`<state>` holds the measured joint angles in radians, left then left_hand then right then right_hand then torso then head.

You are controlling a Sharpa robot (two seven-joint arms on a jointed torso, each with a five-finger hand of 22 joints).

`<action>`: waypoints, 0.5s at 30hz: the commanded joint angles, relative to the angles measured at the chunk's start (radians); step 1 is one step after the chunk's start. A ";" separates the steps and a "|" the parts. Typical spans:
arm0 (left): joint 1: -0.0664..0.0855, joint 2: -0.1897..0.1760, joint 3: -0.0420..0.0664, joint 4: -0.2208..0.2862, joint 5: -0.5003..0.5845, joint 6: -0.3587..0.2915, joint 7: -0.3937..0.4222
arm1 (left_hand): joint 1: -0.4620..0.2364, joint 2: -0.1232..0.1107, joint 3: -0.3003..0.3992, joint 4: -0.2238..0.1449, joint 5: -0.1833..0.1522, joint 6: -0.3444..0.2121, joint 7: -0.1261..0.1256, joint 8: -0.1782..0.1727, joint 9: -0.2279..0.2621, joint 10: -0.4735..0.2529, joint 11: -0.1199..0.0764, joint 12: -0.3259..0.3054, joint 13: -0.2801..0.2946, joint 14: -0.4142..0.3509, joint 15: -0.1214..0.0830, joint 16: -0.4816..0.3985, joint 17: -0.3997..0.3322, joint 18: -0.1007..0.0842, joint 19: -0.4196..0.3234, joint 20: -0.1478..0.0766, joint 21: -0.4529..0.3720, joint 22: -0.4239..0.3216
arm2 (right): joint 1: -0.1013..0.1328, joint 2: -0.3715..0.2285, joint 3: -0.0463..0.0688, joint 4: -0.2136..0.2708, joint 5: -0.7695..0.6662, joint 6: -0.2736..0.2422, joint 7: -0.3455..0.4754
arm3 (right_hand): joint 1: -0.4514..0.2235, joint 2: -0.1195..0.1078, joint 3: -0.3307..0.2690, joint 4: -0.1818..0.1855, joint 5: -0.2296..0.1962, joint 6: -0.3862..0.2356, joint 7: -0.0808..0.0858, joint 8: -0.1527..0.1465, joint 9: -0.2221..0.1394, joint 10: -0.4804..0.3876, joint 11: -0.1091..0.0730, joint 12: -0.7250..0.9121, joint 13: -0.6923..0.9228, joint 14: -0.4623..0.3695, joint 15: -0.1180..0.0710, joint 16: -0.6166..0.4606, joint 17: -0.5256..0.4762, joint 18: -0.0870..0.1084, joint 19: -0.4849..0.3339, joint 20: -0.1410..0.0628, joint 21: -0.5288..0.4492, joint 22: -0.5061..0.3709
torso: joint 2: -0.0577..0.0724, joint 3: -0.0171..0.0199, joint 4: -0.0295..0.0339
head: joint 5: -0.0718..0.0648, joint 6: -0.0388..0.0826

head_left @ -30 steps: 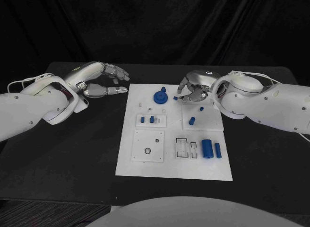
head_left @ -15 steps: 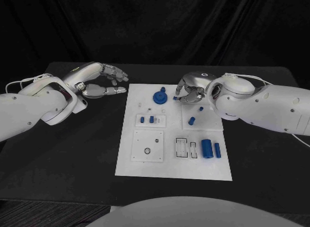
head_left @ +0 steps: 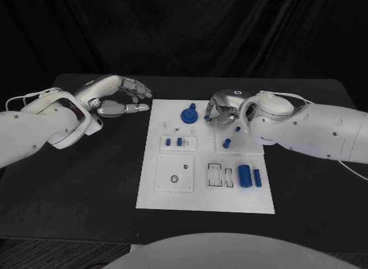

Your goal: Assemble the parts on the task board

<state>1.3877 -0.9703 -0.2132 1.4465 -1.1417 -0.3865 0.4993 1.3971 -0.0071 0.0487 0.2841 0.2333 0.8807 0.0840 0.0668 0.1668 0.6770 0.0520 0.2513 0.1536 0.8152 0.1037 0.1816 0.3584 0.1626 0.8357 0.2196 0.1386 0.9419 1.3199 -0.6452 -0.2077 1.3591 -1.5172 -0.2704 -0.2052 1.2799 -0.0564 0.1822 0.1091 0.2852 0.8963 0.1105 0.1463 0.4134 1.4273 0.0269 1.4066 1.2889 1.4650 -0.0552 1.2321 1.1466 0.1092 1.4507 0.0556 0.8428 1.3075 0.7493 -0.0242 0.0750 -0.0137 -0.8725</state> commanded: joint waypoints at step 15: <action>0.000 0.009 0.001 0.001 -0.001 0.027 0.006 | 0.046 0.011 0.005 -0.006 0.043 0.007 -0.004 0.004 0.002 0.007 0.002 0.012 0.000 0.009 0.001 0.022 0.006 0.017 0.023 -0.002 -0.017 -0.003 | -0.018 0.024 0.001 -0.031 -0.013 -0.018 0.014 | 0.059 0.012 0.074 -0.089 0.204 0.041 -0.021 0.108 0.059 -0.008 -0.021 -0.006 0.004 0.033 -0.010 -0.005 0.000 0.005 -0.009 -0.013 -0.001 0.114 | -0.001 -0.0003 -0.0001 | 0.004 0.000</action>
<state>1.3876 -0.9628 -0.2133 1.4464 -1.1421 -0.3727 0.4981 1.4359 0.0046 0.0505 0.2824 0.2727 0.8844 0.0805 0.0668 0.1676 0.6769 0.0520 0.2599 0.1537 0.8189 0.1073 0.1986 0.3634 0.1624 0.8522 0.2173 0.1255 0.9400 1.3090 -0.6213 -0.2051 1.3301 -1.5212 -0.2739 -0.2016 1.3294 -0.0470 0.2548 0.0291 0.4797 0.9241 0.0912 0.2421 0.4634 1.4194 0.0134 1.4027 1.2907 1.4672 -0.0574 1.2275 1.1457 0.1093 1.4434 0.0484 0.8363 1.3074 0.7486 -0.0251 0.0750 -0.0111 -0.8725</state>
